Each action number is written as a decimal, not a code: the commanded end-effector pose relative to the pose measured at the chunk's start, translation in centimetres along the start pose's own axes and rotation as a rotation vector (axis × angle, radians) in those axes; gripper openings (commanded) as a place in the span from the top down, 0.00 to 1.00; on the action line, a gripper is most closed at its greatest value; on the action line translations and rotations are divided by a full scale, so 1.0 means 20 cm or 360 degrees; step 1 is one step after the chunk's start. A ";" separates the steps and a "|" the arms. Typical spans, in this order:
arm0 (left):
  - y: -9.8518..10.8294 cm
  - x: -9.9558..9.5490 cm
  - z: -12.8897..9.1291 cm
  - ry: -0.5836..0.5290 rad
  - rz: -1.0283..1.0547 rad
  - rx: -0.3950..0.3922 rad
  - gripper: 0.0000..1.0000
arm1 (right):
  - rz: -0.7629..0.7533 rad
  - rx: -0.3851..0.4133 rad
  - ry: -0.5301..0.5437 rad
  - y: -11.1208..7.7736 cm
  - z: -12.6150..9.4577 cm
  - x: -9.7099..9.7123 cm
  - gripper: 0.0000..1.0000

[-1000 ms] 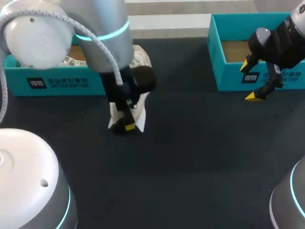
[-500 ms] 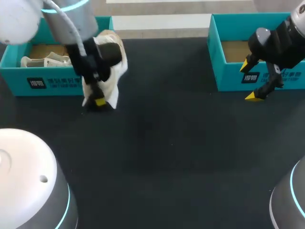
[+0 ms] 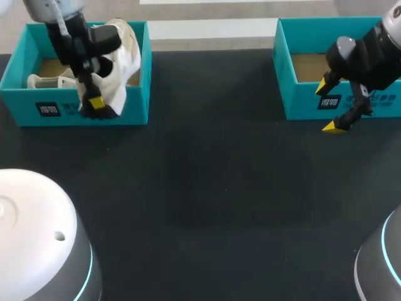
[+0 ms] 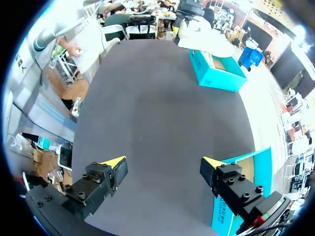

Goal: Take the shoe out of the shoebox, open the shoe tongue, remove and reinsert the insole, then place the shoe into the shoebox

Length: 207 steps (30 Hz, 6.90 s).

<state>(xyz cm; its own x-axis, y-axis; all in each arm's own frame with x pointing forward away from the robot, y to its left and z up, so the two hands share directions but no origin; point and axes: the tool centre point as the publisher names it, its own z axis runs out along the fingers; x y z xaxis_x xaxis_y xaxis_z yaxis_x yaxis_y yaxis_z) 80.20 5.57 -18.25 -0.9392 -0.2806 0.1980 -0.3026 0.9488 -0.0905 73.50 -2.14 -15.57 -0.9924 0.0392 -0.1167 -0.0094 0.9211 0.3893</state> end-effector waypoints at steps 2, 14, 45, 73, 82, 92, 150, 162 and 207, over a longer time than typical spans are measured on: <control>0.03 -0.13 -0.09 0.0027 -0.0016 -0.0032 1.00 | 0.0001 0.0006 0.0006 0.01 0.01 -0.01 0.00; 0.17 -0.28 -0.18 0.0066 -0.0093 -0.0063 1.00 | 0.0001 0.0006 0.0006 0.01 0.01 -0.01 0.00; 0.40 -0.74 -0.23 -0.0018 -0.0223 -0.0109 1.00 | 0.0001 0.0006 0.0006 0.01 0.01 -0.01 0.00; 0.59 -1.63 -0.39 0.0019 -0.0101 -0.0142 1.00 | 0.0001 0.0006 0.0006 0.01 0.01 -0.01 0.00; 0.59 -1.67 -0.38 0.0037 -0.0182 -0.0152 1.00 | 0.0001 0.0006 0.0006 0.01 0.01 -0.01 0.00; 0.60 -1.66 -0.38 0.0007 -0.0013 -0.0186 1.00 | 0.0001 0.0006 0.0006 0.01 0.01 -0.01 0.00; 0.69 -1.83 -0.39 0.0058 0.1859 -0.0764 1.00 | 0.0001 0.0006 0.0006 0.01 0.01 -0.01 0.00; 0.69 -1.82 -0.34 0.0136 0.2037 -0.0753 1.00 | 0.0001 0.0006 0.0006 0.01 0.01 -0.01 0.00; 0.68 -2.23 0.05 0.0177 0.2212 -0.0752 1.00 | 0.0001 0.0006 0.0006 0.01 0.01 -0.01 0.00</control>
<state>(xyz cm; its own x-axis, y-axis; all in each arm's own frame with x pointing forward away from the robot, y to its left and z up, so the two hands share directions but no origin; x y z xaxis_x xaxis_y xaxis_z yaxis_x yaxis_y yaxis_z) 116.98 30.79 -28.30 -0.4005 0.8680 0.2937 0.9136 0.4029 0.0550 73.51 -2.13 -15.57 -0.9924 0.0392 -0.1165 -0.0093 0.9211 0.3892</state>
